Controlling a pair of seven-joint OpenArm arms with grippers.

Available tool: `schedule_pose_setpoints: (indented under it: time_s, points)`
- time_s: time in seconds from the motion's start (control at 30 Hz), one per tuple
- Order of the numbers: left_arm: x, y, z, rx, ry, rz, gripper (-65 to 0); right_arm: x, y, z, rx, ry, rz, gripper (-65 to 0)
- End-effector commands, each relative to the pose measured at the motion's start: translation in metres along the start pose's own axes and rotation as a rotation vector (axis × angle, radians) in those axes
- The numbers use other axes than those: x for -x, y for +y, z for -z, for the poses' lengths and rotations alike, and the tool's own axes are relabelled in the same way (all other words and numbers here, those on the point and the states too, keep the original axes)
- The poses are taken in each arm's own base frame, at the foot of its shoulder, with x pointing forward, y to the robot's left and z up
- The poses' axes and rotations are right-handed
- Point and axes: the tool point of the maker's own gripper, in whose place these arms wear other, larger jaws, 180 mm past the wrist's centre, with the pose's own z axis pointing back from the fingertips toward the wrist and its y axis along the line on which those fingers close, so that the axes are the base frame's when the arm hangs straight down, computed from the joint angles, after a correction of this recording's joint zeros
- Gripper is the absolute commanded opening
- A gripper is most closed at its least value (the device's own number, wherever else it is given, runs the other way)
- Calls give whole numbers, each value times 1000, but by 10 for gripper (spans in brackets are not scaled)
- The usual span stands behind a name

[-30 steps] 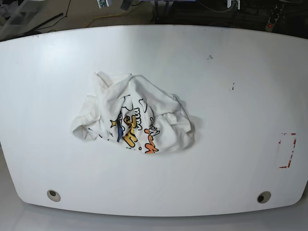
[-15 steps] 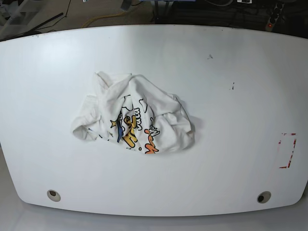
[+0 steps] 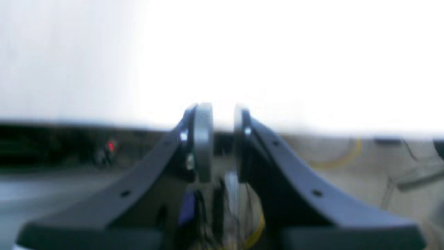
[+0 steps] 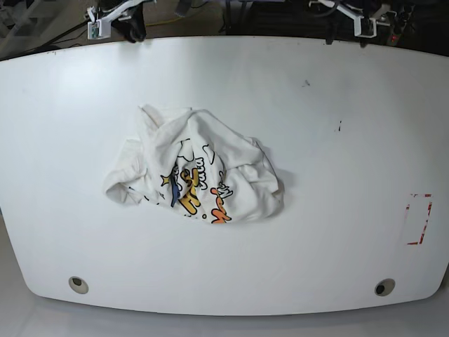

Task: Fold the T-shirt properly
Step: 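Lower both grippers onto the crumpled shirt and pinch its fabric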

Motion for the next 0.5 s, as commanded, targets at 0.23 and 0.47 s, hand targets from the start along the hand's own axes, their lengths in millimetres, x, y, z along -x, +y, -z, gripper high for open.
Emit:
schedule_pose_setpoints:
  time_s: [0.23, 0.47]
  points:
    - [-43, 2, 29, 0, -115, 41, -89, -56, 20, 23, -76, -77, -57, -541]
    - [-66, 9, 52, 0, -142, 81, -88, -81, 24, 44, -92, -76, -110, -306]
